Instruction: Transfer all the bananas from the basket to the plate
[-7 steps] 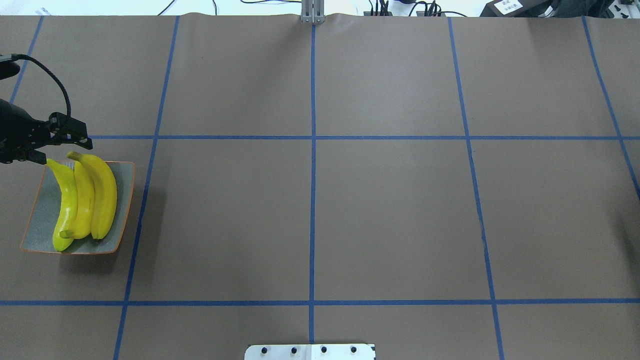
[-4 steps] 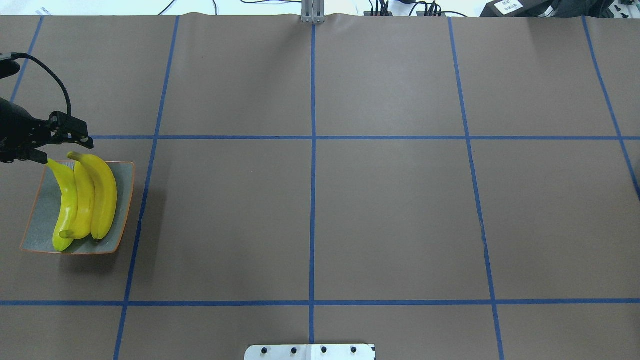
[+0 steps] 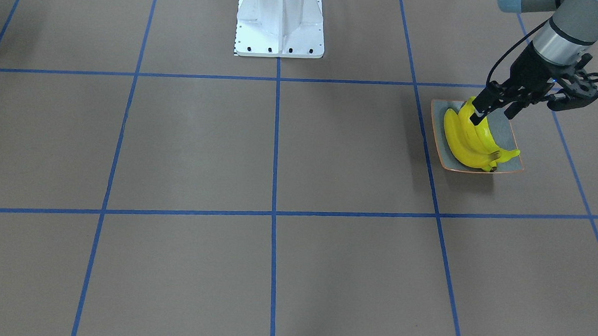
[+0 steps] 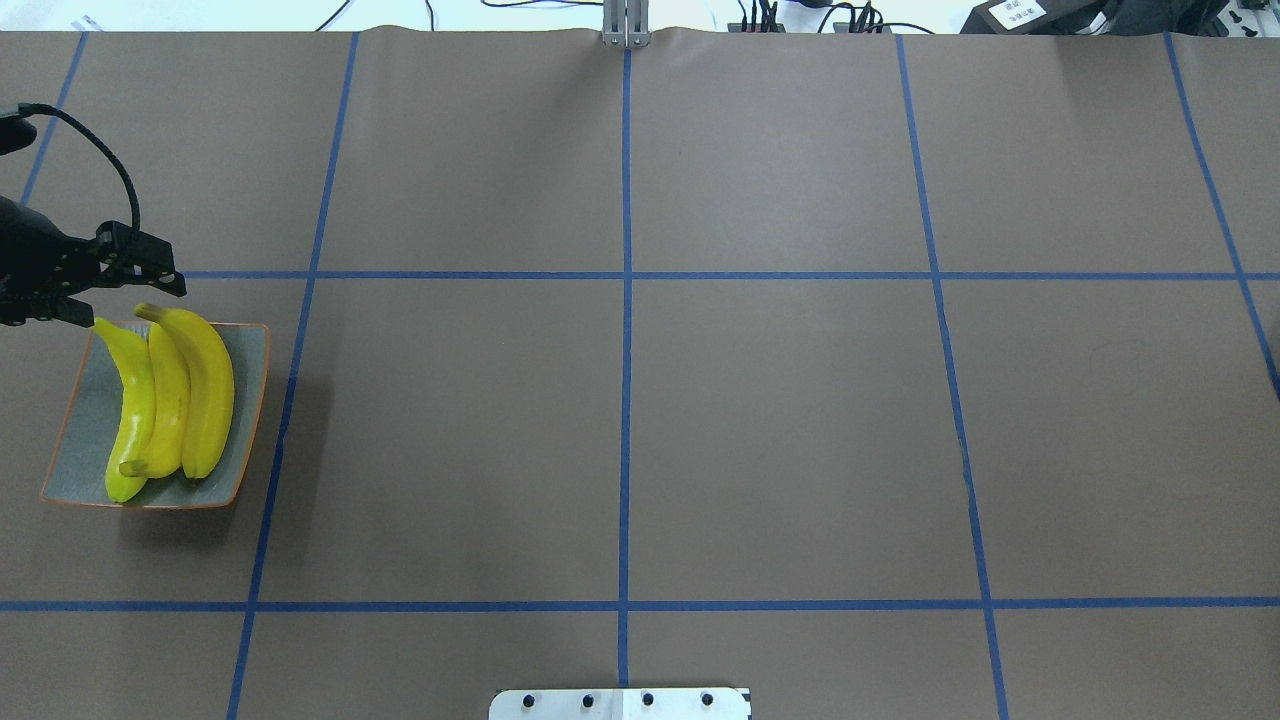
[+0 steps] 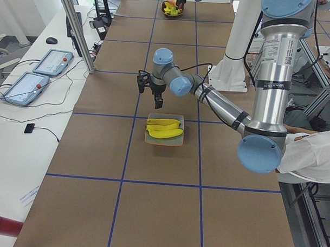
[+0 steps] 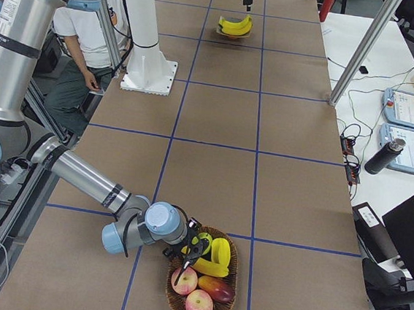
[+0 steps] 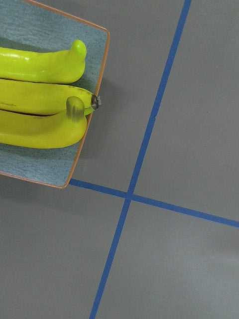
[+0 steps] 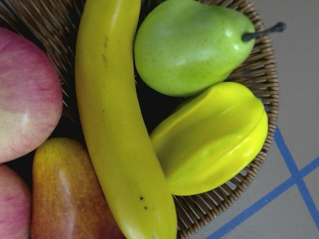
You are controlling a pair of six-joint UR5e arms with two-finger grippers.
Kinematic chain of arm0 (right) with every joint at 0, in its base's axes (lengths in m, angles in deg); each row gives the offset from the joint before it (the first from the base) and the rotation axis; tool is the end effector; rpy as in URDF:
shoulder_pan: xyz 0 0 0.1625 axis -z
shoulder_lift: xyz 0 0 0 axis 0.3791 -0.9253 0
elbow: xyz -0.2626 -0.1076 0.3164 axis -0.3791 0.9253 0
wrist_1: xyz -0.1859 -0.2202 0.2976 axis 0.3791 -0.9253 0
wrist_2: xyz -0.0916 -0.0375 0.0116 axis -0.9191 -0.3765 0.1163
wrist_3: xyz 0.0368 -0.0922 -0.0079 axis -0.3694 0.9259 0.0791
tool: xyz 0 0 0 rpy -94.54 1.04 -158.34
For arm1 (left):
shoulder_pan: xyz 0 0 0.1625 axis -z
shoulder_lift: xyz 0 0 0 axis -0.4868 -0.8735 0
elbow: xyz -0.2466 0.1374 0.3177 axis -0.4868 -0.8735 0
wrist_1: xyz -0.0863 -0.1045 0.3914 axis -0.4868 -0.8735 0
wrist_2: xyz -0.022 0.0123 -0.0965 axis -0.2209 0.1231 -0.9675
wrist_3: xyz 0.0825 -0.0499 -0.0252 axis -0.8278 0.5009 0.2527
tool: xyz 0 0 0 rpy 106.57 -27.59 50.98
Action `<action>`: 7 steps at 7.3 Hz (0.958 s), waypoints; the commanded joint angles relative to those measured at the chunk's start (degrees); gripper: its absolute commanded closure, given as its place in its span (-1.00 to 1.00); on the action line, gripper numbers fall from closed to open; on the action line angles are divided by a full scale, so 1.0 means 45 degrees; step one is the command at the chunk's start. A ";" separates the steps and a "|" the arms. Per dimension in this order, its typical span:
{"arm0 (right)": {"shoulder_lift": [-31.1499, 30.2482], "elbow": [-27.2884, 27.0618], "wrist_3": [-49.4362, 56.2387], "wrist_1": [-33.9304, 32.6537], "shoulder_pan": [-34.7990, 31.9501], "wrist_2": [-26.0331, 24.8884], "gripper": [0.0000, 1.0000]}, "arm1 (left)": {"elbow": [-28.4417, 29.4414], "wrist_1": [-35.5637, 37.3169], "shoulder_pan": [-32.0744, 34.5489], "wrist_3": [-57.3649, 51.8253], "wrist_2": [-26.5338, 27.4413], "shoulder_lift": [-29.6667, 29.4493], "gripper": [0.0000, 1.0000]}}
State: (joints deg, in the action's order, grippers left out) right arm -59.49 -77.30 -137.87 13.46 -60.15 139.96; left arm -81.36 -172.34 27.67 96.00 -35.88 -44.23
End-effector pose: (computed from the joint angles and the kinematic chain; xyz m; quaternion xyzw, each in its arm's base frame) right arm 0.0190 -0.3309 0.7950 -0.0302 -0.4240 0.2918 0.8568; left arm 0.1985 -0.4453 0.3726 0.0149 0.4407 -0.1570 0.8837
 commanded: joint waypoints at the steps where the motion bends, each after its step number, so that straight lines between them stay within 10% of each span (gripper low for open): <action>1: 0.0102 0.0065 0.0015 -0.0190 0.0016 -0.0010 -0.74 | -0.0166 -0.0054 0.0014 0.0426 -0.0025 -0.0007 -0.99; 7: 0.0142 0.0103 0.0073 -0.0191 0.0718 -0.0147 -0.38 | -0.0187 -0.0151 0.0014 0.0643 -0.0025 -0.0065 -0.99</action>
State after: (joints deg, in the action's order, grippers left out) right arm -58.82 -76.90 -137.67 12.60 -57.45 139.37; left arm -82.14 -172.94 27.72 98.48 -35.96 -44.34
